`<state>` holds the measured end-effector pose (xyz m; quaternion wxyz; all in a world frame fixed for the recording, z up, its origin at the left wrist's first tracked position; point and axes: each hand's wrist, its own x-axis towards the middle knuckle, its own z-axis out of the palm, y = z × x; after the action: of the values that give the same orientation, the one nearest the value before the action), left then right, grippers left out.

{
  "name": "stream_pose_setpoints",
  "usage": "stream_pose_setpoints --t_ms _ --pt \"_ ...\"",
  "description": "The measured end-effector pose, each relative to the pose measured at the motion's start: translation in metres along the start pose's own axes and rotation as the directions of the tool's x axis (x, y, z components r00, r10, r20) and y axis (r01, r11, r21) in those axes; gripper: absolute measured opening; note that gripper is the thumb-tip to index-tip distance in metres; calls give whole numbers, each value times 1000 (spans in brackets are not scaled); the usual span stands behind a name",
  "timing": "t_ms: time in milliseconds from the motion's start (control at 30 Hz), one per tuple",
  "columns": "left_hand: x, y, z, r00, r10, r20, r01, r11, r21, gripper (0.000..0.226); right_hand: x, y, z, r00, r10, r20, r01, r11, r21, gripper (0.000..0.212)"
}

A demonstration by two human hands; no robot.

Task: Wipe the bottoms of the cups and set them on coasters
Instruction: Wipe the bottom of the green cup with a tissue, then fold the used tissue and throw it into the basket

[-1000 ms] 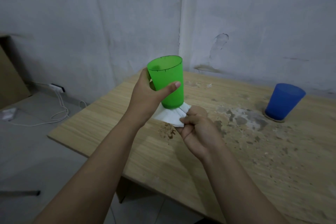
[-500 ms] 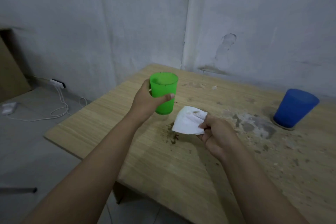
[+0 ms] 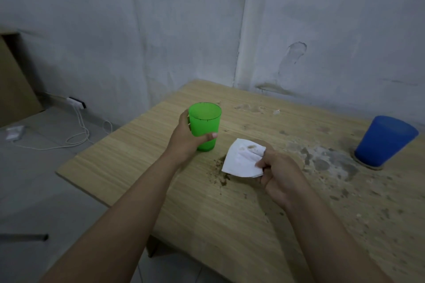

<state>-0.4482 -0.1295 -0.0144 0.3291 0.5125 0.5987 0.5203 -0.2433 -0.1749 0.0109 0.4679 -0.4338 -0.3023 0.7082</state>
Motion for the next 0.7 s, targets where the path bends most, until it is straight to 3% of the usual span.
stream_pose_setpoints --t_ms 100,200,300,467,600,700 --pt "-16 8 -3 996 22 -90 -14 996 90 118 -5 -4 1 1000 -9 18 9 1000 -27 41" --pt "-45 22 -8 951 170 -259 -151 984 91 94 -9 -8 -1 999 -24 35 26 999 -45 39" --pt "-73 33 -8 928 232 -290 -207 972 113 61 -15 -10 0 997 -67 45 69 997 -44 37" --pt "-103 44 -5 996 57 -67 -65 990 -122 17 -39 -11 12 981 -104 162 119 989 -86 29" --pt "-118 49 -4 984 2 181 62 937 -345 17 -57 -13 17 954 -116 275 162 975 -151 29" --pt "-127 55 -6 974 48 223 50 908 -416 16 -66 -14 16 945 -119 304 194 954 -231 30"
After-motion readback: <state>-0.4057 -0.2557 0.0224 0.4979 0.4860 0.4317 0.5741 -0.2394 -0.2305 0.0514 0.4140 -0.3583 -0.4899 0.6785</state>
